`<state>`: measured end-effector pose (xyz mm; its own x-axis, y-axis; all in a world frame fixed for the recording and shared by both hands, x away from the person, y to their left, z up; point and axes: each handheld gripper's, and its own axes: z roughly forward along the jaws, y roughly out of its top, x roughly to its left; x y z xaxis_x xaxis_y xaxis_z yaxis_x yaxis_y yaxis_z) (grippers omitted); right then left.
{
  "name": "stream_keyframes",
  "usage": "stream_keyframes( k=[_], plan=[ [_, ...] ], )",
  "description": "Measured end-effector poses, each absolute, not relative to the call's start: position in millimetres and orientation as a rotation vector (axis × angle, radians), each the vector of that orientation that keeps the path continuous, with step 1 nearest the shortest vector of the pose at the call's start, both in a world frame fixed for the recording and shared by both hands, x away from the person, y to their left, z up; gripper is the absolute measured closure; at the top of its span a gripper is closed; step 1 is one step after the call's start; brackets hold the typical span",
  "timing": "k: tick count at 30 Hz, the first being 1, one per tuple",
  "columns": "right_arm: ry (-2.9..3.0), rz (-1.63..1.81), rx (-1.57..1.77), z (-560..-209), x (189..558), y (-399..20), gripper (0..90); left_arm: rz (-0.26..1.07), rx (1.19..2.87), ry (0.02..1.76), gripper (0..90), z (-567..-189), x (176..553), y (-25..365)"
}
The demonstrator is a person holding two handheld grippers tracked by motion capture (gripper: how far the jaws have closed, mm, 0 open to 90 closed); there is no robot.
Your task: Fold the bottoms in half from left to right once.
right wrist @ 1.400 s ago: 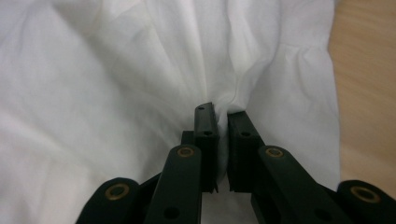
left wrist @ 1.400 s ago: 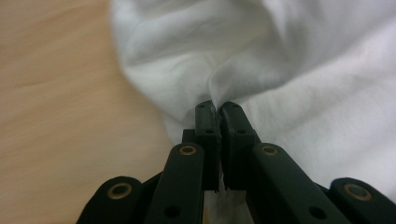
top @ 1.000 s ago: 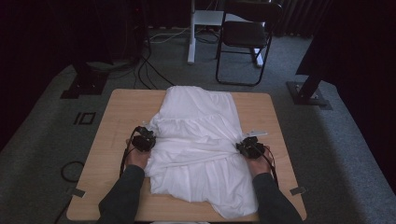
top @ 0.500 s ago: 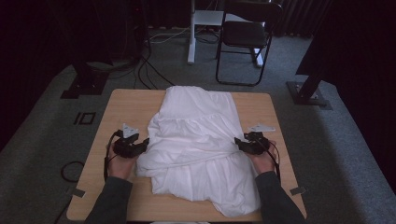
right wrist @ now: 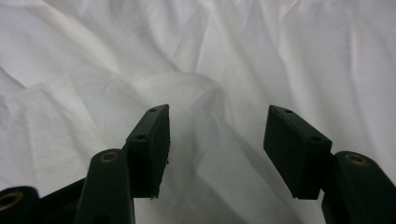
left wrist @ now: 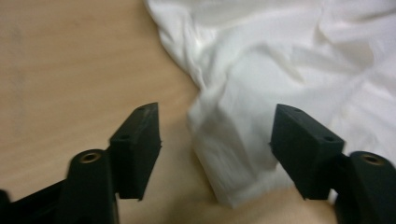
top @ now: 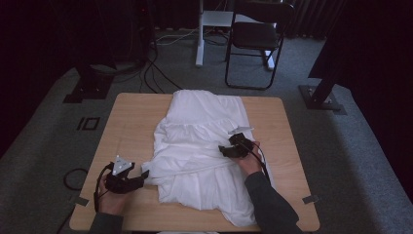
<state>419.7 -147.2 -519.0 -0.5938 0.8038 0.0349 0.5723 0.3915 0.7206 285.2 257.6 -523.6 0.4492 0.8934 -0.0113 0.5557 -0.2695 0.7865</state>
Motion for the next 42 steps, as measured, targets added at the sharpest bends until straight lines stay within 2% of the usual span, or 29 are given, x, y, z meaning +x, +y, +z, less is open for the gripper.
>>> stream_keyframes(
  k=[3,6,8,9,10,11,13,15,17,22,26,30,33,37,42],
  plan=[
    [2.372,0.969,1.214,-528.0,425.0,-142.1,44.9,0.514,1.984,1.224,28.4,-534.6,290.0,258.8],
    [2.418,0.971,1.196,-532.0,424.9,-142.6,71.8,0.492,2.060,1.242,26.3,-545.5,299.9,251.1],
    [2.408,0.987,1.179,-529.9,419.9,-145.4,83.0,0.501,2.102,1.222,28.3,-550.0,303.6,244.8],
    [2.401,1.000,1.175,-528.3,417.2,-147.3,85.3,0.510,2.120,1.210,34.1,-552.7,305.5,240.5],
    [2.385,1.028,1.165,-524.7,411.0,-152.5,86.7,0.498,2.109,1.205,44.6,-551.6,305.7,240.0],
    [2.369,1.047,1.157,-521.9,405.9,-156.2,87.1,0.511,2.108,1.202,59.6,-549.4,304.6,240.0],
    [2.339,1.077,1.139,-516.1,394.9,-164.4,87.3,0.535,2.070,1.178,77.0,-541.9,297.8,243.7],
    [2.290,1.123,1.126,-506.9,377.6,-179.4,87.7,0.567,2.027,1.157,83.7,-530.7,287.8,249.1],
    [2.231,1.161,1.121,-497.8,361.3,-197.5,88.3,0.598,1.994,1.132,85.3,-518.2,276.3,252.8],
    [2.129,1.236,1.129,-482.7,317.8,-248.7,88.9,0.621,1.945,1.006,85.0,-484.0,245.3,251.5],
    [2.076,1.278,1.126,-484.9,284.3,-285.2,88.8,0.591,1.945,0.944,79.3,-474.1,229.6,246.9],
    [2.104,1.222,1.150,-506.3,263.8,-304.8,88.4,0.562,1.980,0.955,63.6,-485.0,225.9,244.4],
    [2.132,1.159,1.227,-527.3,259.2,-310.8,84.1,0.563,2.003,1.001,53.2,-497.9,226.9,246.1],
    [2.146,1.148,1.259,-537.9,251.3,-312.8,81.6,0.560,1.999,1.045,44.5,-508.7,227.7,252.3],
    [2.128,1.128,1.306,-543.1,226.9,-321.5,77.1,0.480,2.029,1.130,36.5,-534.6,238.5,261.3]
  ],
)
